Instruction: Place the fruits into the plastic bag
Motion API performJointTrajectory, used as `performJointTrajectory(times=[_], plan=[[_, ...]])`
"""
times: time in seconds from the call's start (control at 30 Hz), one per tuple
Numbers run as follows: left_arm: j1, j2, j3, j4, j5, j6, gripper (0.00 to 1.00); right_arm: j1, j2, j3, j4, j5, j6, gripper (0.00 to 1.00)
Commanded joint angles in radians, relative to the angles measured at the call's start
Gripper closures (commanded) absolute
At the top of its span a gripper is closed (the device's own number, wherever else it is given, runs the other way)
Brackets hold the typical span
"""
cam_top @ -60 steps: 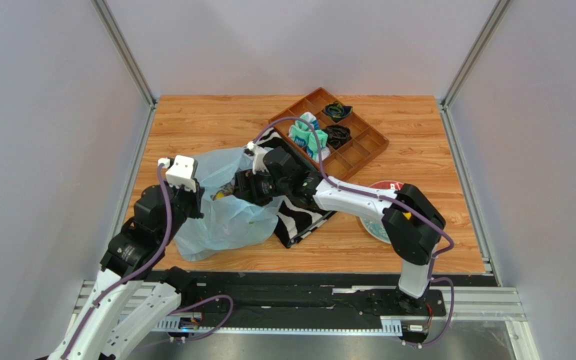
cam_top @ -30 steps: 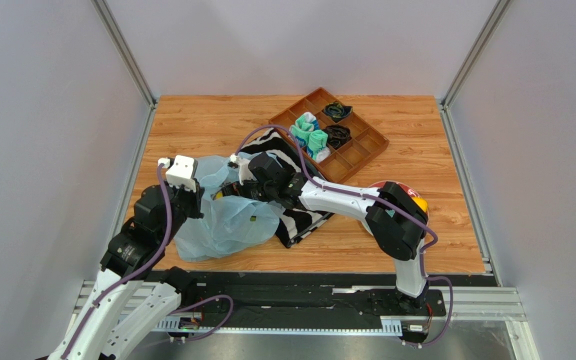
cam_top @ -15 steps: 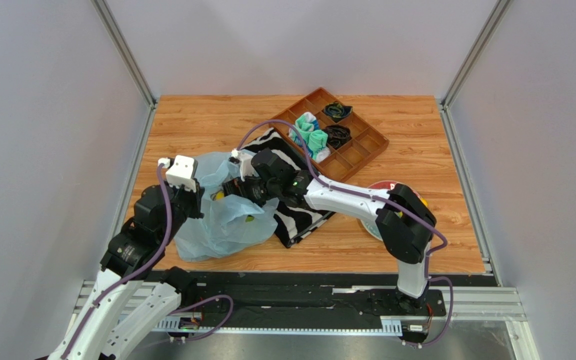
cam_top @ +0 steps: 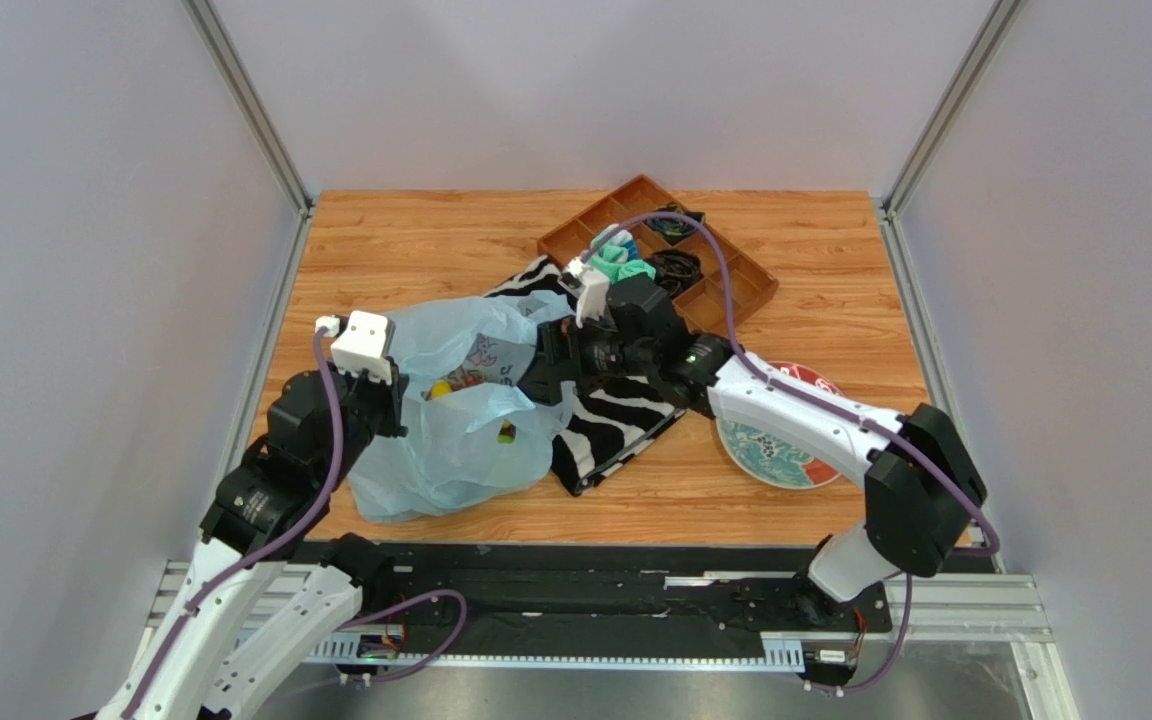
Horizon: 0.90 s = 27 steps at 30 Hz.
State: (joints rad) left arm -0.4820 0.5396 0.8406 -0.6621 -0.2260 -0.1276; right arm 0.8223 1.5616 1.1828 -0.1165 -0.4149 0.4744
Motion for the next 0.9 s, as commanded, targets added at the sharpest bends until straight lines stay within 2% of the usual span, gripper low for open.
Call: performJointTrajectory(times=[0.0, 0.17, 0.37, 0.53, 0.6, 0.87], plan=[[-0.001, -0.007, 0.002, 0.016, 0.001, 0.008, 1.0, -0.023, -0.139, -0.124, -0.012, 0.077, -0.039, 0.12], [-0.001, -0.003, 0.003, 0.015, 0.004, 0.009, 1.0, -0.064, -0.28, -0.218, -0.073, 0.201, -0.051, 0.12], [-0.001, -0.004, 0.003, 0.013, 0.004, 0.009, 1.0, -0.242, -0.429, -0.285, -0.261, 0.381, 0.019, 0.11], [-0.001, -0.006, 0.002, 0.016, 0.005, 0.009, 1.0, -0.451, -0.472, -0.308, -0.443, 0.559, 0.122, 0.0], [-0.001, -0.004, 0.002, 0.018, 0.007, 0.009, 1.0, -0.52, -0.48, -0.308, -0.504, 0.61, 0.156, 0.0], [-0.001, 0.0, 0.002, 0.018, 0.008, 0.011, 1.0, -0.617, -0.492, -0.285, -0.655, 0.85, 0.231, 0.0]])
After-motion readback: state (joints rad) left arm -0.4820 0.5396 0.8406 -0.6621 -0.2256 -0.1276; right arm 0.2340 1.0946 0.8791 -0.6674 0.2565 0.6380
